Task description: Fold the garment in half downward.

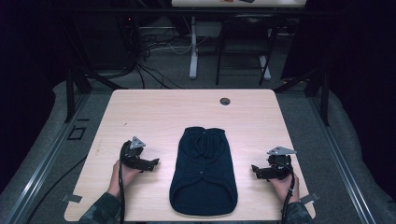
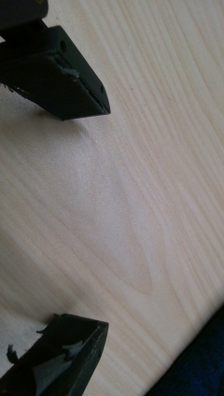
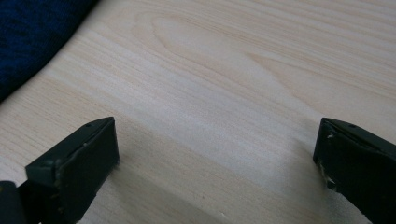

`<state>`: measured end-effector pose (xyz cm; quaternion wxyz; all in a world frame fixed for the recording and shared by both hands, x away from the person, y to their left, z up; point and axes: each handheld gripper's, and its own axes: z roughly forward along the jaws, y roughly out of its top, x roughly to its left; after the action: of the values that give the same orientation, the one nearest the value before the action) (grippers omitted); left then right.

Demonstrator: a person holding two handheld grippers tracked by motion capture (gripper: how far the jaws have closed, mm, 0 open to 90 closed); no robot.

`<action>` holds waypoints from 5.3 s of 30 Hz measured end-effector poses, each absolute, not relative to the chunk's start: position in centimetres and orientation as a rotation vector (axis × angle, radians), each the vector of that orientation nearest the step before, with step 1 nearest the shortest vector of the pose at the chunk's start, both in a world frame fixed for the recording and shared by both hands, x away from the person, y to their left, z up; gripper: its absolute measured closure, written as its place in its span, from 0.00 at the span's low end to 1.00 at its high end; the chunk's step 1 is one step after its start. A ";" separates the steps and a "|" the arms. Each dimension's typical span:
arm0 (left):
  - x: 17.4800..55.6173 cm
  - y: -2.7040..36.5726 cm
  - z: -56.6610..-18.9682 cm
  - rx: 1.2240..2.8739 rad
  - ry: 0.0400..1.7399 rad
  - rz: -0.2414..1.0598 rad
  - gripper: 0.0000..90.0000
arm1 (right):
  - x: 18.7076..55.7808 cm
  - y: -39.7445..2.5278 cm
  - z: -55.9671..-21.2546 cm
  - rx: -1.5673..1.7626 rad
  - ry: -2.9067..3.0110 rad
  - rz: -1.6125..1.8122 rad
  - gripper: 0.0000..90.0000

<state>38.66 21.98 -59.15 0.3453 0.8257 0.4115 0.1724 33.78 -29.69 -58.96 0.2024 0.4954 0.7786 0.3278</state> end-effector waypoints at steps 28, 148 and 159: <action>38.6 21.8 -59.1 2.138 1.079 0.451 0.00 | 33.7 -29.6 -58.9 1.392 2.176 0.900 0.00; 47.9 7.5 -56.4 2.363 0.955 0.260 0.58 | 47.0 -16.1 -56.0 1.354 2.579 0.858 0.70; 46.8 7.2 -56.2 2.385 0.859 0.318 0.80 | 45.6 -15.2 -55.8 1.158 2.539 0.784 0.78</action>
<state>46.85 7.20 -56.21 0.2892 0.8936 0.3220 0.1190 45.60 -15.24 -55.76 0.1211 0.3966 0.8695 0.2683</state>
